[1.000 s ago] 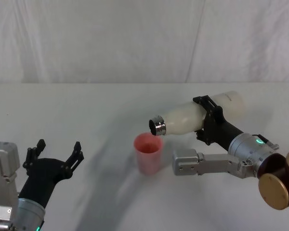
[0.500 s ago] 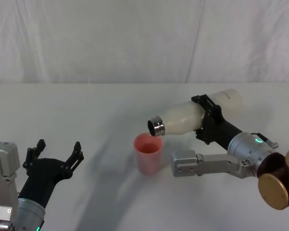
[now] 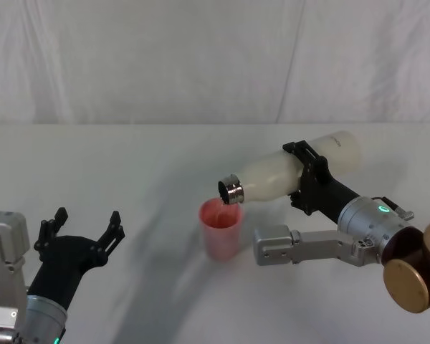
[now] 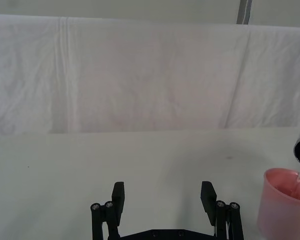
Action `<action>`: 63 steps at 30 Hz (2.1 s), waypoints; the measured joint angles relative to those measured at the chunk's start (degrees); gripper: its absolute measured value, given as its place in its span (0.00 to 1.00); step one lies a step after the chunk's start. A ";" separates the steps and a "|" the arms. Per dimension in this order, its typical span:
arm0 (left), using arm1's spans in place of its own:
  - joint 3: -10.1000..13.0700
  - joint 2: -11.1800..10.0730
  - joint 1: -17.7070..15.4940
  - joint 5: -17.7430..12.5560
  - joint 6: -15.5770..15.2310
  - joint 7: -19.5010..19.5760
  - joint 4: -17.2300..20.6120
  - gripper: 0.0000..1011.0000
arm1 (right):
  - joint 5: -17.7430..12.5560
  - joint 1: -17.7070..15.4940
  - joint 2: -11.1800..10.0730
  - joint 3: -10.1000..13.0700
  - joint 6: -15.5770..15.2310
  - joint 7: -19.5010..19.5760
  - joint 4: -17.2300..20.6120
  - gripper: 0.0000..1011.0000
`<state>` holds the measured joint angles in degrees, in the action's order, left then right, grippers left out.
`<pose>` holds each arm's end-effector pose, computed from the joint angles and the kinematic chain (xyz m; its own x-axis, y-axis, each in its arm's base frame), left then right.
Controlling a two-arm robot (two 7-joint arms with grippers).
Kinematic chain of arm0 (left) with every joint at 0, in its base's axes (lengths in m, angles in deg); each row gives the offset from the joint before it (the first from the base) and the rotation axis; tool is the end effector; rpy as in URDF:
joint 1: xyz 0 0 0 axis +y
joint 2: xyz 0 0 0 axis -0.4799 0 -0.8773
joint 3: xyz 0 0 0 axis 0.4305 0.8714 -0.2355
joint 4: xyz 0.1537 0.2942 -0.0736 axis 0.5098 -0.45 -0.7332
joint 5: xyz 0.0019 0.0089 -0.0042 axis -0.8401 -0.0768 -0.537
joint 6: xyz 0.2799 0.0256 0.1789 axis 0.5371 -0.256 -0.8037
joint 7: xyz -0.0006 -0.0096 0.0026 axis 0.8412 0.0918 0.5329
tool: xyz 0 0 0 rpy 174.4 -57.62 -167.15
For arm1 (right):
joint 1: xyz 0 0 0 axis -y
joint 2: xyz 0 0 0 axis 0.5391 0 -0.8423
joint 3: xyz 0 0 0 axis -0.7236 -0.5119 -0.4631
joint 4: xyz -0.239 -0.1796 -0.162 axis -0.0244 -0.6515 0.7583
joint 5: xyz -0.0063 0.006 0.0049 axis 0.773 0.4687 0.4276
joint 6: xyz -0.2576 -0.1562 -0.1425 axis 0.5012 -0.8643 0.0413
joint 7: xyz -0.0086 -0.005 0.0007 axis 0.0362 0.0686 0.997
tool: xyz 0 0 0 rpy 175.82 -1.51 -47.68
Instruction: Grasp the thermos with one hand and pour water into the cup lid.
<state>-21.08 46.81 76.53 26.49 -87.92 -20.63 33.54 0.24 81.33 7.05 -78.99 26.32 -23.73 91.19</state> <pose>0.2645 0.0469 -0.3320 0.1244 0.9917 -0.0325 -0.9921 0.1239 -0.0176 0.4254 0.0512 -0.2763 0.1592 0.0388 0.9865 0.8480 0.5062 -0.1568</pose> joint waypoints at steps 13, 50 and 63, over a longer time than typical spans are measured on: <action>0.00 0.00 0.00 0.00 0.00 0.00 0.00 0.99 | 0.28 -0.31 -0.14 0.02 -0.60 -0.41 0.56 0.94; 0.00 0.00 0.00 0.00 0.00 0.00 0.00 0.99 | 0.44 0.64 -0.37 0.24 -0.50 -0.67 0.19 0.94; 0.00 0.00 0.00 0.00 0.00 0.00 0.00 0.99 | 0.64 1.03 -0.51 0.12 -0.32 -0.70 0.04 0.94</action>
<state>-21.08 46.81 76.53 26.49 -87.92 -20.63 33.54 0.88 82.36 6.55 -78.87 26.00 -24.43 91.23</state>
